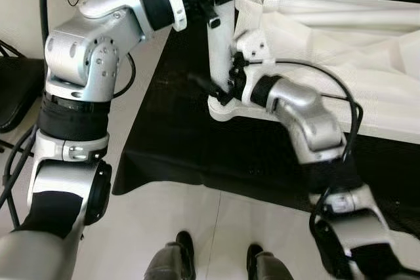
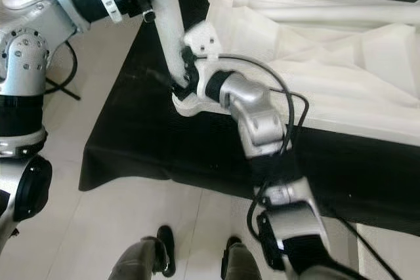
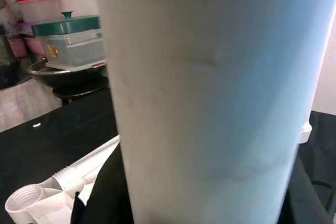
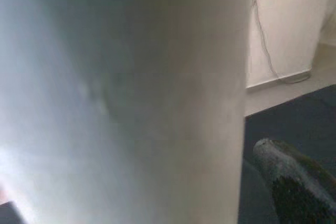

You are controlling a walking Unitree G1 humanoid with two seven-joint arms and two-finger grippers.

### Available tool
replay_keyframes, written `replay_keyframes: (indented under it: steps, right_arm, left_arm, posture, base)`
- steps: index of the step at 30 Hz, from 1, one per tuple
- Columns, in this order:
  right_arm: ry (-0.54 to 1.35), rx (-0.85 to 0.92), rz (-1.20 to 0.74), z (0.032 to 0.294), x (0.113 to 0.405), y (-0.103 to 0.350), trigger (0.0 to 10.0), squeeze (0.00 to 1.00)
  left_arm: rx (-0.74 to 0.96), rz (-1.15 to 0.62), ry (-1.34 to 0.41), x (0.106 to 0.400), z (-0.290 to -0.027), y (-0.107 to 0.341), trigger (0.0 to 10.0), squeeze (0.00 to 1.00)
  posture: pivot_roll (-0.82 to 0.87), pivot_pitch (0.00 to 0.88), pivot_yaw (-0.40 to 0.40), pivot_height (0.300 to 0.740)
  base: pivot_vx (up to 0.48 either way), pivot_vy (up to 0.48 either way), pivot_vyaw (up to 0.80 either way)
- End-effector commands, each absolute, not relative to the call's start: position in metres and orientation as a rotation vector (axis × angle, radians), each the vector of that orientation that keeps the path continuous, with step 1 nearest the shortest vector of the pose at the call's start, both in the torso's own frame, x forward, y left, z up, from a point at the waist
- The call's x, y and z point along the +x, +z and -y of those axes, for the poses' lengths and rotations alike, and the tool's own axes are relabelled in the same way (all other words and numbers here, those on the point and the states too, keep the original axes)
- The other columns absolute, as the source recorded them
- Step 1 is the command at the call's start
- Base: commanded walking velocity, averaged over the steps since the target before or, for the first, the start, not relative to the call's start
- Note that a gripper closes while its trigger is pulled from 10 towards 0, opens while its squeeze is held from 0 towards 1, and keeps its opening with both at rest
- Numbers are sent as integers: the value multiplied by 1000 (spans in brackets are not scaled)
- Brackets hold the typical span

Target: Building children table

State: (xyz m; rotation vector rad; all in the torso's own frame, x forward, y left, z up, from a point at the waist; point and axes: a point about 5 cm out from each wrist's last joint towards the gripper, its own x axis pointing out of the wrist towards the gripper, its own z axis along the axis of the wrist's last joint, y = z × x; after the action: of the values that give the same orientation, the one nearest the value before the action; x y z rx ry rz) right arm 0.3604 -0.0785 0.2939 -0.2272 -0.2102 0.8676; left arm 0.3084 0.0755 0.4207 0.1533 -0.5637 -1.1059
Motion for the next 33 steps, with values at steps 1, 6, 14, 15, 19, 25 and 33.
replay_keyframes:
  steps: [1,6,14,15,19,25,33]
  right_arm:
    - [987,-223,243,53,357,304,10000,0]
    - [1060,-222,241,47,361,311,10000,0]
    - [1204,-227,185,43,363,313,0,0]
    - [1217,-232,181,43,364,313,0,0]
    - [1237,-231,182,43,366,315,0,0]
    - [1243,-225,189,43,367,315,0,0]
    - [1213,-189,203,41,368,310,0,0]
  left_arm:
    - [171,522,-1227,302,-53,410,10000,0]
    - [168,523,-1233,301,-51,410,10000,0]
    - [153,528,-1233,302,-51,411,10000,0]
    - [150,530,-1232,302,-52,411,10000,0]
    - [143,533,-1230,302,-53,411,10000,0]
    - [140,535,-1227,302,-53,412,10000,0]
    - [128,536,-1184,306,-57,412,10000,1000]
  posture:
    - [67,319,73,740]
    - [65,318,72,740]
    - [55,327,69,740]
    - [55,327,69,740]
    - [53,329,67,740]
    - [50,333,65,740]
    - [49,341,57,740]
  base:
    - [0,0,0]
    - [0,0,0]
    - [0,0,0]
    - [0,0,0]
    - [0,0,0]
    - [0,0,0]
    - [0,0,0]
